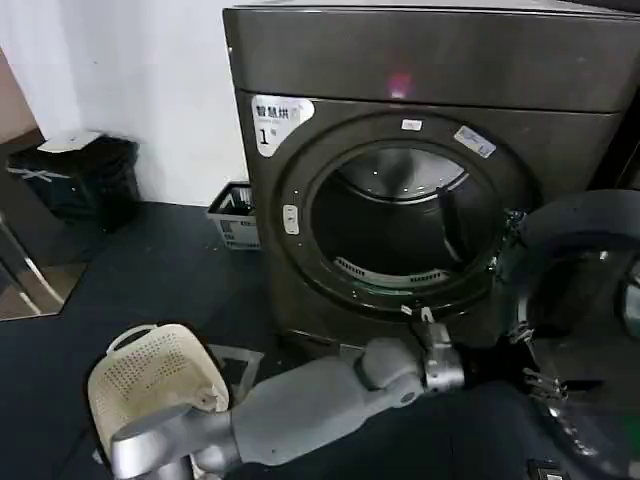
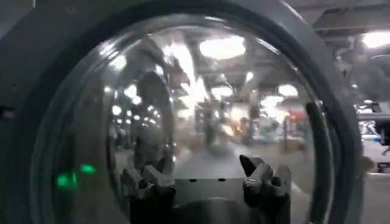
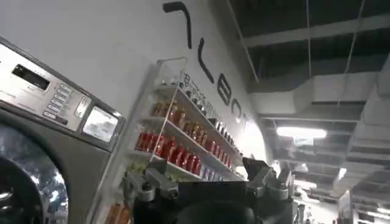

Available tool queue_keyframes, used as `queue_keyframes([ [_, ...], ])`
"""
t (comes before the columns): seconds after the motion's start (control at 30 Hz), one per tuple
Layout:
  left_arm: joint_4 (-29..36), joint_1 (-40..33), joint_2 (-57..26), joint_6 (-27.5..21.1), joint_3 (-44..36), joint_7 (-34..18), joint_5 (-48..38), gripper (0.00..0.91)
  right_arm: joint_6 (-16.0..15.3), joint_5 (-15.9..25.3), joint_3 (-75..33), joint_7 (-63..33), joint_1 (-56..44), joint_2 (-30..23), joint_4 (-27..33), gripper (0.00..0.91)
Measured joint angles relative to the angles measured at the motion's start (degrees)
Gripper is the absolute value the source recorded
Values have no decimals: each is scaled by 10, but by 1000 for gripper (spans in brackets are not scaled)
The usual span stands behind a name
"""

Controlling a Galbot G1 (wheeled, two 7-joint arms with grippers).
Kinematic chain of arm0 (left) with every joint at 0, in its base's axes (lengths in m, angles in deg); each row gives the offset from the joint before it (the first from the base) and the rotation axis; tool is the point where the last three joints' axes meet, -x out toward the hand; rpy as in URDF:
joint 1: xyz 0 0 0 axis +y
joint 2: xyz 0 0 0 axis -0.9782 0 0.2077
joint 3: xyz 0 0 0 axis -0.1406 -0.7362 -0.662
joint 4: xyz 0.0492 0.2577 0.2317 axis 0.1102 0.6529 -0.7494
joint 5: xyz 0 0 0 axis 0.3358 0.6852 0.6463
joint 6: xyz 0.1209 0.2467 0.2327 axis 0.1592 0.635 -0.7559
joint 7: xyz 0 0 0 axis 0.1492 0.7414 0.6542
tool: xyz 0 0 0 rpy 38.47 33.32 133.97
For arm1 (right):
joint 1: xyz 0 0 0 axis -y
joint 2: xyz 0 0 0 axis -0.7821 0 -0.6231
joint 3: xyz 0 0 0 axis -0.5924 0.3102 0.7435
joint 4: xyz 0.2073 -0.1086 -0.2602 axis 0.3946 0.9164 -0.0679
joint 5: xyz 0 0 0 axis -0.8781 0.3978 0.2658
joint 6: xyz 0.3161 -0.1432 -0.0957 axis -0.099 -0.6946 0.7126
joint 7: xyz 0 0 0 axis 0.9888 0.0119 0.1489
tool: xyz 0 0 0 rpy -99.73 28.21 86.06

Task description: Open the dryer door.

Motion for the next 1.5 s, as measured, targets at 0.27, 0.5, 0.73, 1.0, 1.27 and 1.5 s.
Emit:
queue_keyframes([
  [0.27,-19,-4,27,-1,2,-16,3,907,5,4,2,2,0,2,5,907],
  [0.5,-23,-2,37,-1,4,-20,8,907,9,5,5,9,1,-2,5,907],
  [0.73,-3,0,18,28,5,-34,40,907,9,6,2,10,-1,2,5,907],
  [1.0,30,10,-31,113,11,-70,46,907,9,12,6,10,5,7,5,907],
  [1.27,93,34,-115,156,26,-93,74,907,12,23,12,10,14,10,1,907],
  [1.5,163,56,-209,166,33,-103,55,907,30,45,9,12,16,15,-1,907],
])
